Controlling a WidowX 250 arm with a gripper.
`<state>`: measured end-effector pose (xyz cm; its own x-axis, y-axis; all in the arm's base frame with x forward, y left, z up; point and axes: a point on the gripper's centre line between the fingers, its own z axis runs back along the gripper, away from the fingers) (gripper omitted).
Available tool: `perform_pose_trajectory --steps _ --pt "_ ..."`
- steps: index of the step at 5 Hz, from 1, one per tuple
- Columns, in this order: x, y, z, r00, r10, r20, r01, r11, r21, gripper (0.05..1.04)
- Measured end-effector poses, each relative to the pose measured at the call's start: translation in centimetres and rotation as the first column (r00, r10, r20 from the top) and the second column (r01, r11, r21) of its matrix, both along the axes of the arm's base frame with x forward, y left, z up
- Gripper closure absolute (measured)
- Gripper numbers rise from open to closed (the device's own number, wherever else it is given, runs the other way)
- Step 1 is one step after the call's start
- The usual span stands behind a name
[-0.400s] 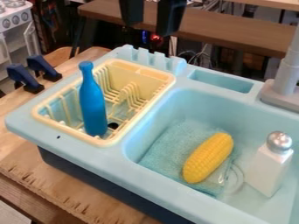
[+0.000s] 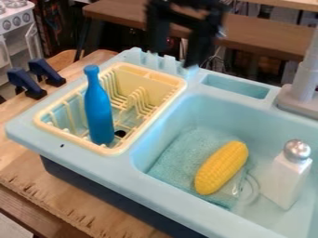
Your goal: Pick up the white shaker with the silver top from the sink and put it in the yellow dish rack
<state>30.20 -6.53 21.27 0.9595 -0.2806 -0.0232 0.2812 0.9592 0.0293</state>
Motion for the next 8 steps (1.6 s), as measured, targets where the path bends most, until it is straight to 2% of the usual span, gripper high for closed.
perform_pose_trajectory --steps 1,2,3,4,6,8 --pt "-0.8 -4.2 -1.5 0.996 -0.079 0.034 0.08 0.996 -0.026 0.081" --pt "-1.2 -6.6 -2.0 0.993 -0.105 0.053 0.108 0.991 -0.073 0.081" --pt "-1.6 -8.8 -2.2 0.991 -0.12 0.062 0.129 0.98 -0.153 0.081" --pt "-1.3 -9.6 -2.1 0.99 -0.11 0.089 0.125 0.973 -0.194 0.081" --pt "-1.7 -11.6 -4.3 0.988 -0.15 0.023 0.152 0.972 -0.182 0.081" --pt "-1.0 -12.8 -5.4 0.987 -0.157 0.01 0.157 0.971 -0.181 0.081"
